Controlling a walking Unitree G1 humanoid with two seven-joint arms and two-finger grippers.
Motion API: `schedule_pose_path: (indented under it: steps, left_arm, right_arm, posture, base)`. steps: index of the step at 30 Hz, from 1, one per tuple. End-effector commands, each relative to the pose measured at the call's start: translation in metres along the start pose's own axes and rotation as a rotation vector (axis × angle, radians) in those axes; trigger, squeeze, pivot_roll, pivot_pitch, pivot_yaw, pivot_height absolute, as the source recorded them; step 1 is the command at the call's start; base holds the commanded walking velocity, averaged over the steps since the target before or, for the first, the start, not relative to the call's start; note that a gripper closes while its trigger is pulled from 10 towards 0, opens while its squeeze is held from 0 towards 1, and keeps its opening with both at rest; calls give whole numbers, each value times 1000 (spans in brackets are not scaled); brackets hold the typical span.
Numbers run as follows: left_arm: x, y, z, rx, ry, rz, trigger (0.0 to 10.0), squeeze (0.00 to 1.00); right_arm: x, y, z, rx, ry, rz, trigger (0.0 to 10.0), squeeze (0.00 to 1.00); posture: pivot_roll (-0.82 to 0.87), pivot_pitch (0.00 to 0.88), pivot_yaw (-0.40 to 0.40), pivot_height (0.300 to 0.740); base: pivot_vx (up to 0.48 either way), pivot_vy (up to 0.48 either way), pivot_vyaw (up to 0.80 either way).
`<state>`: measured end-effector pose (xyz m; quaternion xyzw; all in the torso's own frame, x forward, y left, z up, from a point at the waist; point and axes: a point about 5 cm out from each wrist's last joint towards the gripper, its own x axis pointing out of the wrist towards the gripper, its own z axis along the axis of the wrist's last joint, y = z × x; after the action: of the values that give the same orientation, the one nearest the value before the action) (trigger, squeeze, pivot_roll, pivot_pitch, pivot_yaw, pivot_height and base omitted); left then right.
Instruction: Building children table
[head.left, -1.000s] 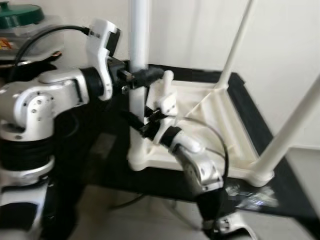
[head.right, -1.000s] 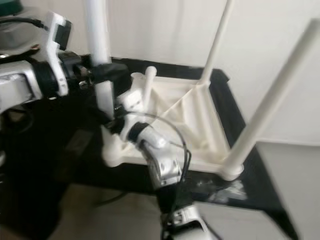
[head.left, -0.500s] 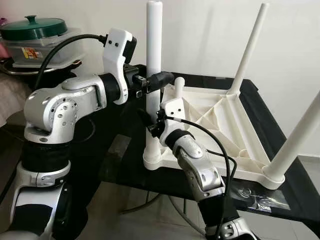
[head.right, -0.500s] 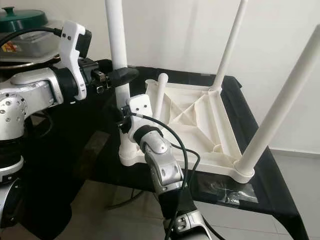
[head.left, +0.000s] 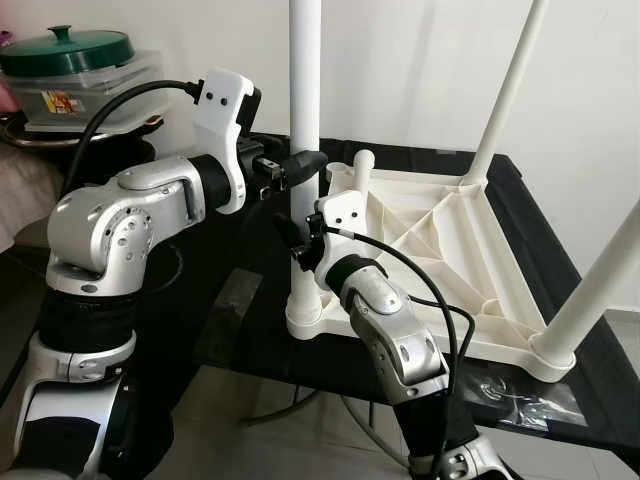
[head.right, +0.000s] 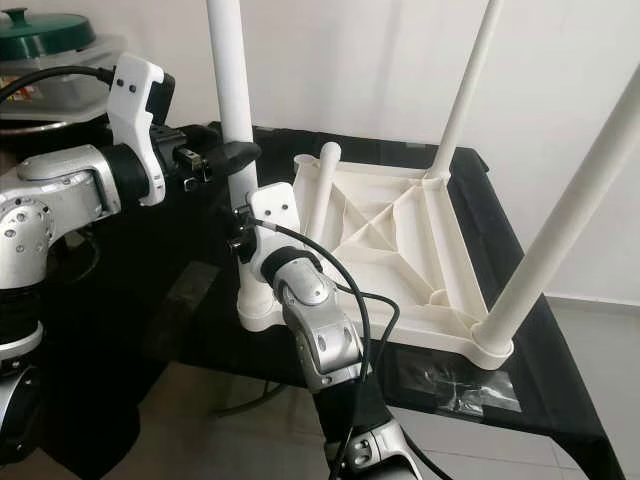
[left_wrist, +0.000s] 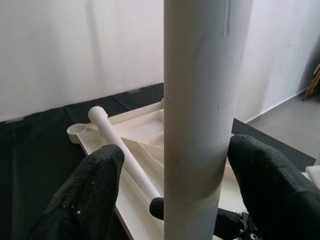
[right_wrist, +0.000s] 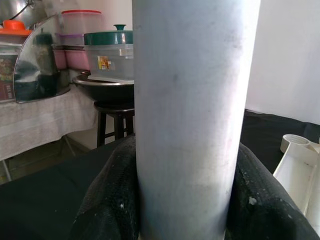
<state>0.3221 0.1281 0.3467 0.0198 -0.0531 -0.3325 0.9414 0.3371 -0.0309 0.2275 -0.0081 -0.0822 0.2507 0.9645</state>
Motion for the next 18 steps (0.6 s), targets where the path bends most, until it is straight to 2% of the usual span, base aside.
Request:
schedule_pose_path:
  steps: [1,2,13,18]
  left_arm:
    - [-5,6,-1,10,7,34,10000,0]
    - [-6,6,-3,4,11,40,10000,0]
    - [-5,6,-7,-9,21,36,10000,0]
    - [7,-3,-4,-6,15,-10,10000,0]
  right_arm:
    - [0,11,-25,71,110,-34,9294,0]
    - [0,11,-25,73,109,-34,10000,0]
    - [1,11,-21,77,103,-27,10000,0]
    - [0,12,-18,87,106,-28,10000,0]
  posture:
    - [75,67,-56,740]
    - [74,68,-55,740]
    - [73,70,-52,740]
    - [73,71,-49,740]
  base:
    - [0,0,0]
    - [0,0,0]
    - [0,0,0]
    - [0,0,0]
